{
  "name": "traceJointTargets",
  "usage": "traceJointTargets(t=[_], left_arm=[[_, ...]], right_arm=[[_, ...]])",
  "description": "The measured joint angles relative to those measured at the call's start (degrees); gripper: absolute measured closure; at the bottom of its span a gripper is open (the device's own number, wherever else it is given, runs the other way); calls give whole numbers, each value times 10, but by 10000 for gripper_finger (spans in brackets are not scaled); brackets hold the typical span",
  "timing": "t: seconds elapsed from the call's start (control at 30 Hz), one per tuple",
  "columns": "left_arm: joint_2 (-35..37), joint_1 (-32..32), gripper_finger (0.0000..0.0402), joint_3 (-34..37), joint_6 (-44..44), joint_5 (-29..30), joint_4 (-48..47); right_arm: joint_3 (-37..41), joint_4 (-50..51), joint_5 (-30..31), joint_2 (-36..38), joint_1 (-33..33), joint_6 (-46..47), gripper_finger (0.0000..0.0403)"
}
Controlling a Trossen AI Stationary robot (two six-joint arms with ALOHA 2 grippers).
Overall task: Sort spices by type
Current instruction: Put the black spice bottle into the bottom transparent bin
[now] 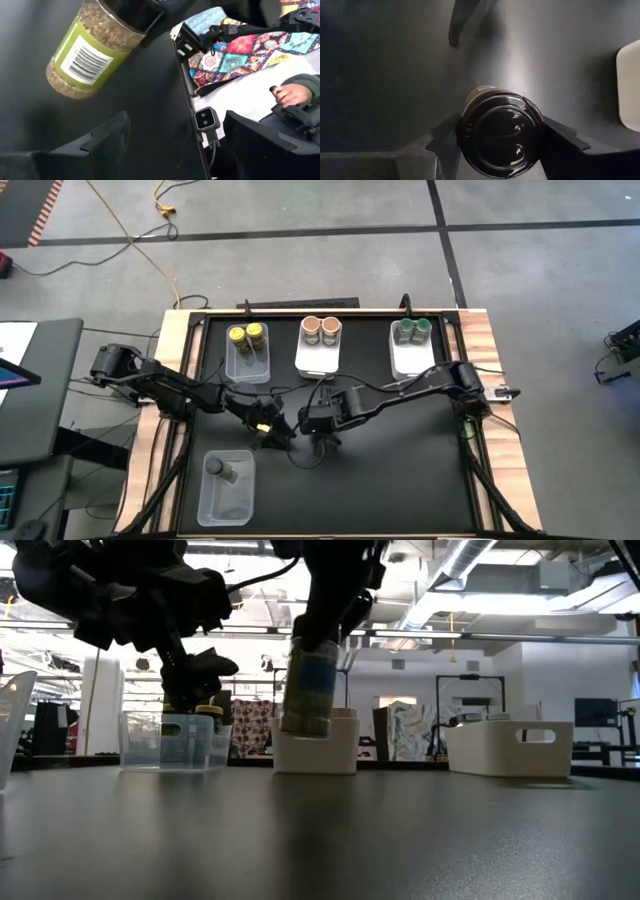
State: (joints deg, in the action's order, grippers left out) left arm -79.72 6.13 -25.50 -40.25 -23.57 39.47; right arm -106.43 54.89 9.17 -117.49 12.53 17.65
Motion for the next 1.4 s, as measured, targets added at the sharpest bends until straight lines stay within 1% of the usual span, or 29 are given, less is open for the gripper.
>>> traceJointTargets(t=[0.1,0.2,0.37,1.0,1.4], left_arm=[[0,0,93,0,0,0,-1],[0,0,93,0,0,0,-1],[0,1,93,0,-1,0,-1],[0,1,93,0,-3,0,-1],[0,1,93,0,-3,0,-1]], right_arm=[[0,-14,0,0,0,33,161],[6,-30,0,-10,0,33,161],[14,-15,-1,-31,0,30,161],[26,-6,-3,-38,0,45,161],[26,-1,-3,-37,0,44,118]])
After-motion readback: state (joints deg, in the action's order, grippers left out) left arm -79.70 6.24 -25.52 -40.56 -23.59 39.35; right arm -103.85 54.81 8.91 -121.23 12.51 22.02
